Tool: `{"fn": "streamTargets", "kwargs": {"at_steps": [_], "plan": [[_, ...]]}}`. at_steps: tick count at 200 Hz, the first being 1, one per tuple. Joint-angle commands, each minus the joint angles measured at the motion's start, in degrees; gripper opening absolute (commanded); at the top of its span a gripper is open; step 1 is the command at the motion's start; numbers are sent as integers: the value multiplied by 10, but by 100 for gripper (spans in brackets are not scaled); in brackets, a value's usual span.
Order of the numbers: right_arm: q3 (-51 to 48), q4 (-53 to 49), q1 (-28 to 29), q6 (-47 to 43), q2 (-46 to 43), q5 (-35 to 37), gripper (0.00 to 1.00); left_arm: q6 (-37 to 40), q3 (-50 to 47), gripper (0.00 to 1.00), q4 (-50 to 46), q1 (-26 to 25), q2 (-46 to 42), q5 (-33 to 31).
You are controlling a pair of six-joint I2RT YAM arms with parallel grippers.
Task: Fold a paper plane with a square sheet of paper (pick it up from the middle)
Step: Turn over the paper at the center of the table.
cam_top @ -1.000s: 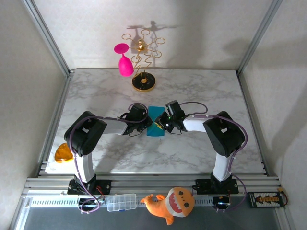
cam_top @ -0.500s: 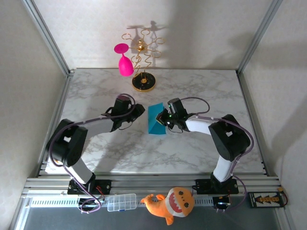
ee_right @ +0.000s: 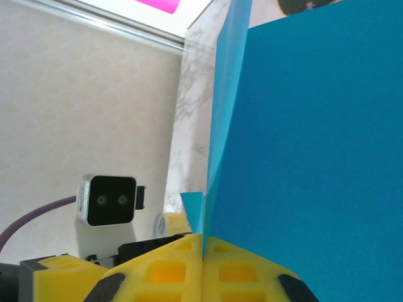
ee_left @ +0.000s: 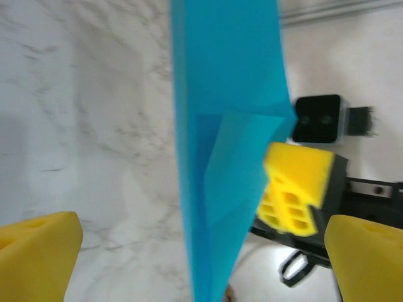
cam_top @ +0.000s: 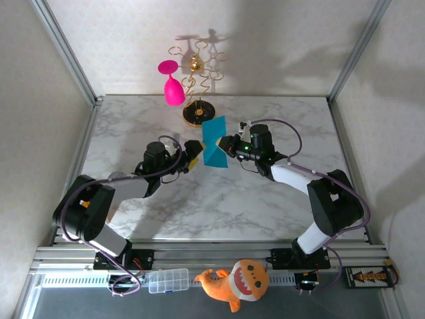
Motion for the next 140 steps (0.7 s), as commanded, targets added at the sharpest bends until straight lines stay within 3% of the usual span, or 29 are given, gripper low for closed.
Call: {"fn": "streamTargets", "kwargs": {"at_steps": [1,28,140], "plan": [[-8,48,-4,16,-8,-48,0,-70,-3,98,154,-13,24,48],[-12,59,-5,28,-8,-60,0,-77,14,90,162,-24,46,53],[-26,47,-16,24,-9,-73,0,-28,30,33,85,-22,44,40]]}}
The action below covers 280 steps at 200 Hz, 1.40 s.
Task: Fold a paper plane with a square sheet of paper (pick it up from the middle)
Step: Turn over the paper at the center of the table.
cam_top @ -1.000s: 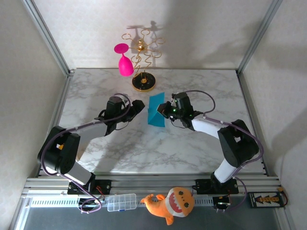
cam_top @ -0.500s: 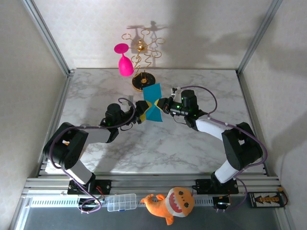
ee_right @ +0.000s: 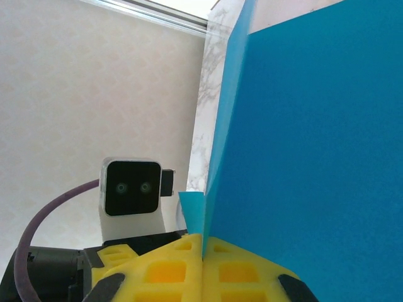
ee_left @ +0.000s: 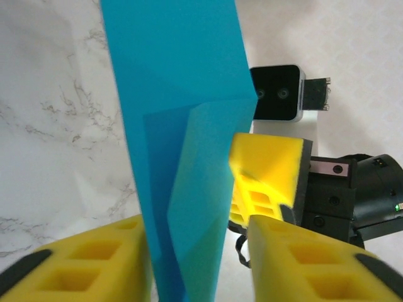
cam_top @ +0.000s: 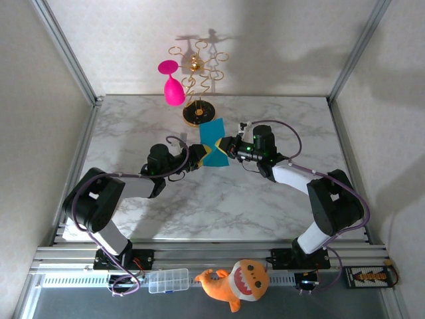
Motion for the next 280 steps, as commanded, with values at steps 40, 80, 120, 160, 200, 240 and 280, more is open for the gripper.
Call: {"fn": "streamTargets", "kwargs": {"at_steps": [40,80,120,160,200,240,280], "plan": [[-7,-19,-12,-13,-15,-9,12,46,40,17,-62,1,-3,-2],[-4,-151,-34,-73,-55,98,45,114,58,8,-177,5,-20,-37],[-3,-274,-49,-129,-102,239,64,314,165,7,-545,-7,-41,-236],[-25,-286,-53,-134,-132,302,76,420,283,7,-767,-65,-19,-516],[-39,-298,-54,-118,-149,347,79,445,353,7,-884,-110,29,-715],[-45,-309,-56,-103,-160,372,79,449,400,6,-945,-147,102,-802],[-53,-328,-62,-74,-170,402,75,430,430,7,-945,-175,169,-766]]}}
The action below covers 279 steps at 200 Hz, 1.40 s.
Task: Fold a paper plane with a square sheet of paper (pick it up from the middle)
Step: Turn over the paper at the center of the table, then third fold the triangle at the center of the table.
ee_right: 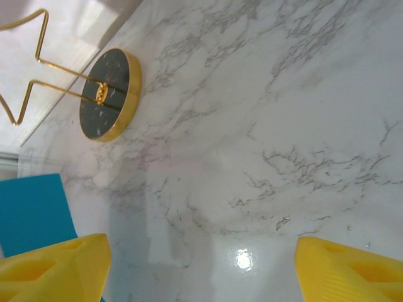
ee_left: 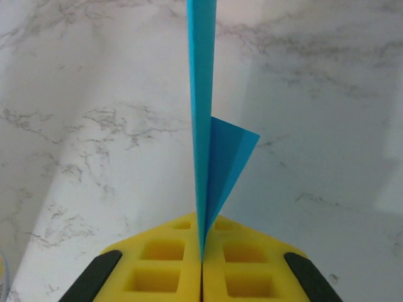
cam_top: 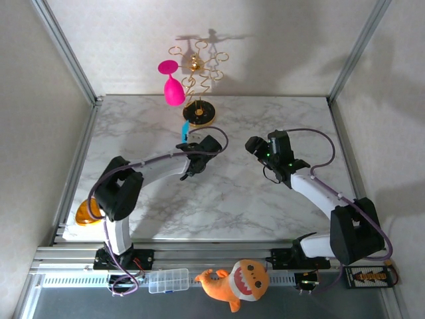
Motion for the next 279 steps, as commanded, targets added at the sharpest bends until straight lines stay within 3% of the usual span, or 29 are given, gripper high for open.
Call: {"fn": "streamTargets", "kwargs": {"at_steps": [1,51,85,114,128,154,173,228,256,279], "plan": [[-15,-23,-8,25,-16,38,75,-6,26,7,-32,-15,31,-8],[-27,-20,-13,36,-27,39,75,-32,20,16,48,-22,60,123],[-26,-14,-13,34,-15,20,75,-50,14,32,89,-15,63,209],[-23,-3,-12,25,0,-4,75,-65,-27,45,154,11,18,327],[-18,3,-12,14,13,-25,74,-71,-54,56,196,28,-14,387],[1,15,-3,2,54,-72,72,-94,-106,61,265,64,-77,460],[25,20,24,-8,90,-91,67,-117,-147,67,303,99,-123,476],[125,55,140,-23,233,-162,48,-166,-283,93,379,192,-246,438],[168,75,169,-25,306,-208,39,-180,-319,98,402,227,-277,453],[189,65,194,-25,342,-219,38,-181,-329,99,402,238,-288,456]]}}
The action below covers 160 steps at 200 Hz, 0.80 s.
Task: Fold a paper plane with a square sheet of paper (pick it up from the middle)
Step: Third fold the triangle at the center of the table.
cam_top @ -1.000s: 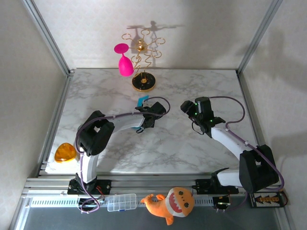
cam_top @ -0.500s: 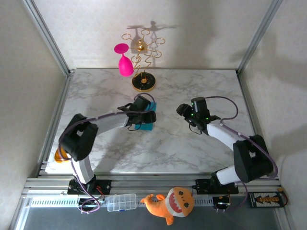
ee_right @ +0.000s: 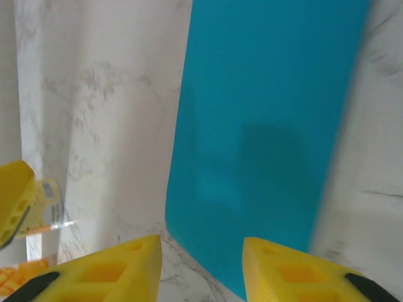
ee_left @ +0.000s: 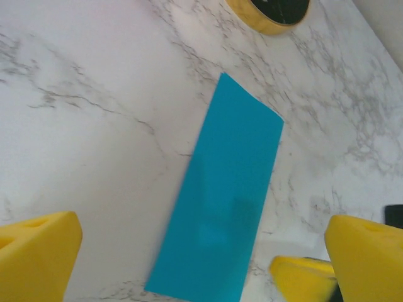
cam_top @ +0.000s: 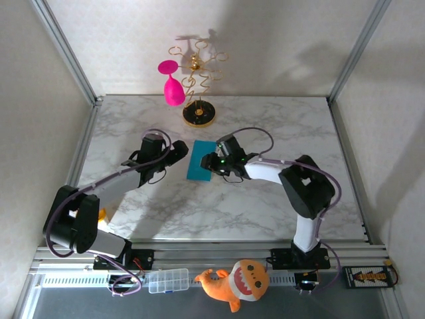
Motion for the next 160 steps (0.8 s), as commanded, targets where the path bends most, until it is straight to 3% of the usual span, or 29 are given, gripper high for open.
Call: {"fn": "streamTargets", "kwargs": {"at_steps": [1,38,96,133,160], "plan": [[24,2,15,-7,28,-35,38,-14,-11,99,31,11,-24,13],[19,-40,17,-36,37,-20,38,-13,-14,100,31,18,-20,20],[-45,-125,5,-175,7,3,38,-3,-19,100,36,21,-8,45],[-96,-115,-5,-223,-52,-10,38,-6,-33,100,43,21,-12,67],[-99,-66,-5,-201,-107,-17,39,-31,-49,100,71,20,-5,111]]}}
